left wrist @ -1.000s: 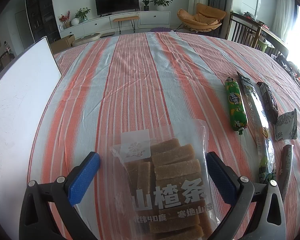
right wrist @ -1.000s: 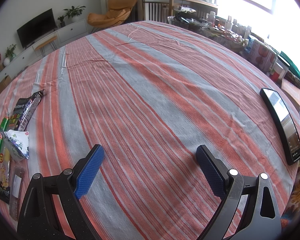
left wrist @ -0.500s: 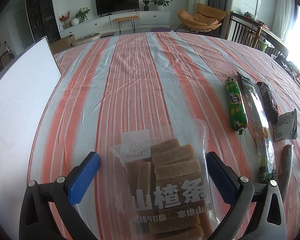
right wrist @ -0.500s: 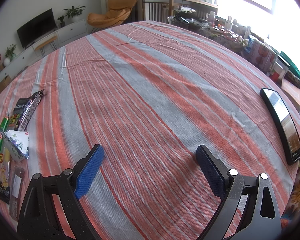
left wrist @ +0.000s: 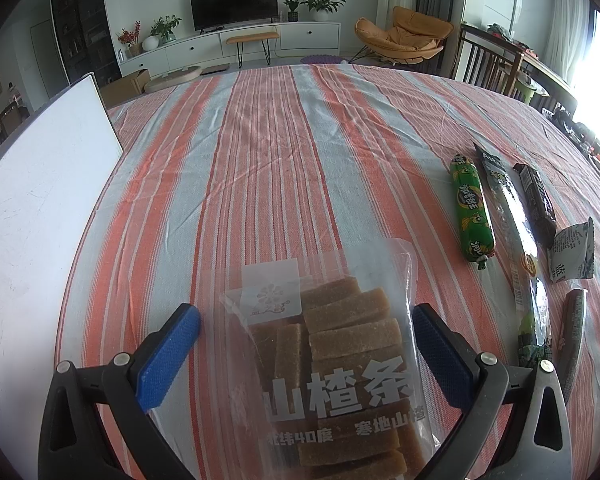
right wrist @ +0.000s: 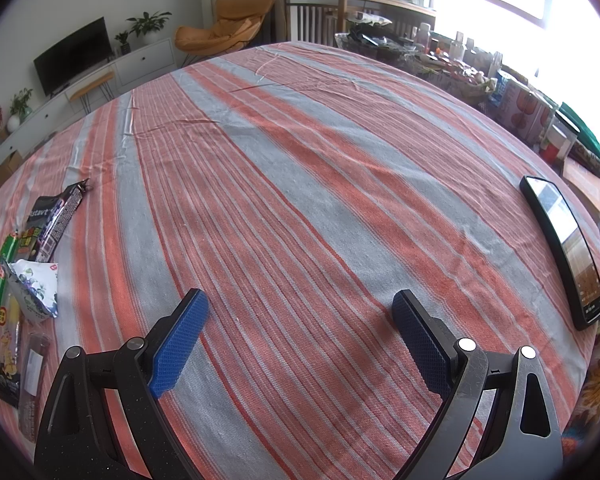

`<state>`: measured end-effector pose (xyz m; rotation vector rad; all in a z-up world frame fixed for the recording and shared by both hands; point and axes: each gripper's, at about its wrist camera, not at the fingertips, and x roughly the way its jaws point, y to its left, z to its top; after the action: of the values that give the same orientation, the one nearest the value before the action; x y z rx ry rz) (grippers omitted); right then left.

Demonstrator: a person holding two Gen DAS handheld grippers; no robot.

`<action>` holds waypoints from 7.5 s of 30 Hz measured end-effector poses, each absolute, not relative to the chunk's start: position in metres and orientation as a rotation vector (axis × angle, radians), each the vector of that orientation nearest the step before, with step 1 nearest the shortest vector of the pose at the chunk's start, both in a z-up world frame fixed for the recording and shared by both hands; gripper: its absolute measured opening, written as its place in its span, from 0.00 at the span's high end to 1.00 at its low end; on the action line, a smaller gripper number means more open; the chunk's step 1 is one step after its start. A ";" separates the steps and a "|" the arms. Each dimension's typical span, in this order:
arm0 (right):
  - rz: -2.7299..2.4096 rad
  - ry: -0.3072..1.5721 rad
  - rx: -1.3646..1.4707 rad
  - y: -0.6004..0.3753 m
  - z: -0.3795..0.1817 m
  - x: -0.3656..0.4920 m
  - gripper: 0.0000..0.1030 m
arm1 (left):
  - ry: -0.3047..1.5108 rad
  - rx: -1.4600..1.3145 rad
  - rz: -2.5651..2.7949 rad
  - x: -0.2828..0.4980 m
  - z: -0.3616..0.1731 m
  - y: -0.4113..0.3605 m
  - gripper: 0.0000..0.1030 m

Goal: Organize snacks

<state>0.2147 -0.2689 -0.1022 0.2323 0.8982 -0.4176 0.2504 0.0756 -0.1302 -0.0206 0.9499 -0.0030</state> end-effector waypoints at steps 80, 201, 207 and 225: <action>-0.417 0.899 0.233 -0.268 -0.102 0.215 0.07 | 0.949 -0.021 -0.004 0.250 -0.130 0.076 0.00; 0.092 1.125 0.277 -0.103 -0.083 0.215 0.10 | 1.091 0.152 -0.147 0.223 -0.111 0.070 0.24; 0.093 1.076 0.307 -0.118 -0.069 0.208 0.11 | 1.060 0.111 -0.189 0.213 -0.103 0.073 0.49; 0.060 1.173 0.442 -0.125 -0.081 0.232 0.46 | 1.035 0.076 -0.105 0.186 -0.100 0.086 0.28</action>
<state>0.2317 -0.1249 -0.0806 0.4420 1.1726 0.0605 0.1859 0.0864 -0.0999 0.0760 1.0350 -0.1049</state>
